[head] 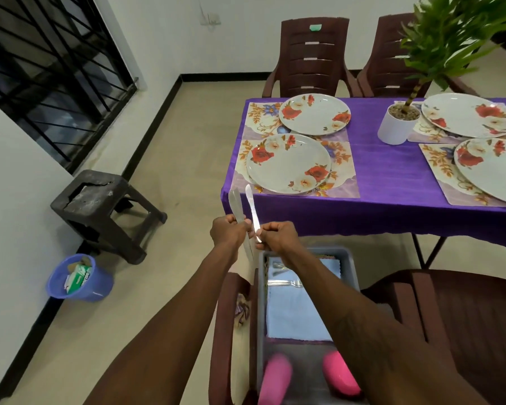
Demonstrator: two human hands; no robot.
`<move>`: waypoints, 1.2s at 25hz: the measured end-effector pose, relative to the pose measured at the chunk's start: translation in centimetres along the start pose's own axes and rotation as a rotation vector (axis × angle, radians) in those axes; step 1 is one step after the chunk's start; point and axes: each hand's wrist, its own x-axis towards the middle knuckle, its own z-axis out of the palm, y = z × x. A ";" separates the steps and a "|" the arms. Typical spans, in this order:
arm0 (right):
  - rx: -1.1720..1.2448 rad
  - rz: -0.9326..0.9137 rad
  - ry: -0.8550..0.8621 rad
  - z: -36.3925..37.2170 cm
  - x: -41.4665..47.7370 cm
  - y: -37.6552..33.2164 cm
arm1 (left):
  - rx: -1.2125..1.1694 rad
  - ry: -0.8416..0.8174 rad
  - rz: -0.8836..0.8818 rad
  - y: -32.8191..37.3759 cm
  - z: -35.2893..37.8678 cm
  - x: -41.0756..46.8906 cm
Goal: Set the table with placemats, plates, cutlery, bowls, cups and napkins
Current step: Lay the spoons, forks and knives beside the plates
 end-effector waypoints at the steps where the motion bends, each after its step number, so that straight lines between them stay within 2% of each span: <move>1: 0.010 0.006 0.001 0.8 2.2 -0.5 | 0.001 0.007 0.004 0.1 0.1 1.7; 5: 0.013 0.060 0.071 4.5 10.4 -1.3 | -0.038 -0.007 0.002 -1.0 0.1 8.1; 10: 0.000 0.124 0.177 6.1 16.6 -1.0 | -0.026 -0.049 0.011 -3.4 0.3 12.8; 20: 0.130 0.183 0.399 7.4 18.3 -0.6 | -0.018 -0.074 -0.010 -5.2 2.7 14.3; 22: 0.126 0.150 0.430 7.9 18.0 -0.3 | -0.019 -0.084 -0.013 -5.1 2.8 14.0; 27: -0.018 -0.094 0.427 9.7 17.9 -1.3 | -0.023 -0.093 0.020 -4.9 2.7 13.9; 30: -0.033 -0.114 0.451 10.0 18.9 -2.6 | -0.047 -0.093 0.021 -5.1 2.3 14.3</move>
